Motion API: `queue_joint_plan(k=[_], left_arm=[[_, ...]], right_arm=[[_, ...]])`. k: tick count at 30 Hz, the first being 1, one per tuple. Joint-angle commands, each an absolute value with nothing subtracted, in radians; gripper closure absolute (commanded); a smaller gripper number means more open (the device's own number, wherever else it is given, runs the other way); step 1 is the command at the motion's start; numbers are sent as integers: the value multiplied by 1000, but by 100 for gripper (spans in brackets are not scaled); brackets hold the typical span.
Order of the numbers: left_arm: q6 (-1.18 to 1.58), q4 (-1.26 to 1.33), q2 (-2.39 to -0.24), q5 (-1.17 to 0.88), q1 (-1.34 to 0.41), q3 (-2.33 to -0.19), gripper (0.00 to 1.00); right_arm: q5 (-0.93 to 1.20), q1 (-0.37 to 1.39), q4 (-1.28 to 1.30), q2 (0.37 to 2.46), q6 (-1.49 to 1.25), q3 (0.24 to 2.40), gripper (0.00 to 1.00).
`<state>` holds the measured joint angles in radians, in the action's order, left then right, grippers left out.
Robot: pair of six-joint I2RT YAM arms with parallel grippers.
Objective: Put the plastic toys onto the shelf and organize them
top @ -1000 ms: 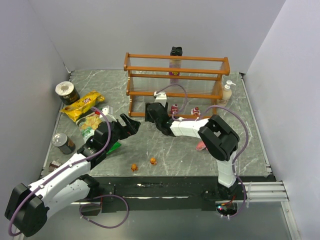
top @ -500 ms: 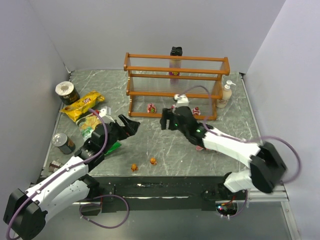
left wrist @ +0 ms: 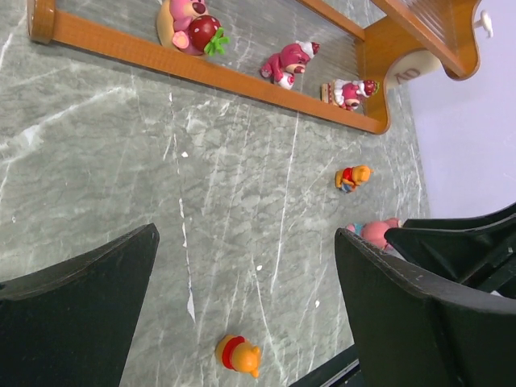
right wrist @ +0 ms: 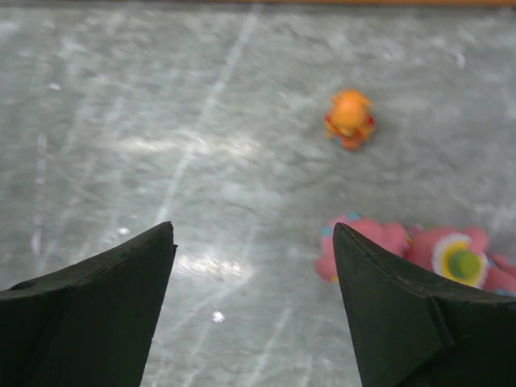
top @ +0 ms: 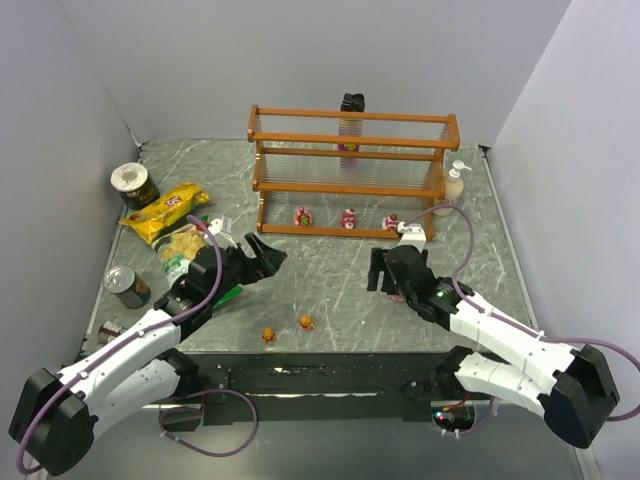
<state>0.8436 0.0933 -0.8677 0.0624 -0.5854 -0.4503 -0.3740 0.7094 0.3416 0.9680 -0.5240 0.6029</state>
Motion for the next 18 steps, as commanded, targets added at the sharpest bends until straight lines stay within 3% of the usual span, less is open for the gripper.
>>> queue_joint_plan(k=[1,18], left_arm=[[821,123,-867,43,-580,-466,4],[821,143,-887,11,-580,-448,4]], right_arm=[[-437,678,442,930,-580,571,11],[-370,563,402,1077,-591,557,8]])
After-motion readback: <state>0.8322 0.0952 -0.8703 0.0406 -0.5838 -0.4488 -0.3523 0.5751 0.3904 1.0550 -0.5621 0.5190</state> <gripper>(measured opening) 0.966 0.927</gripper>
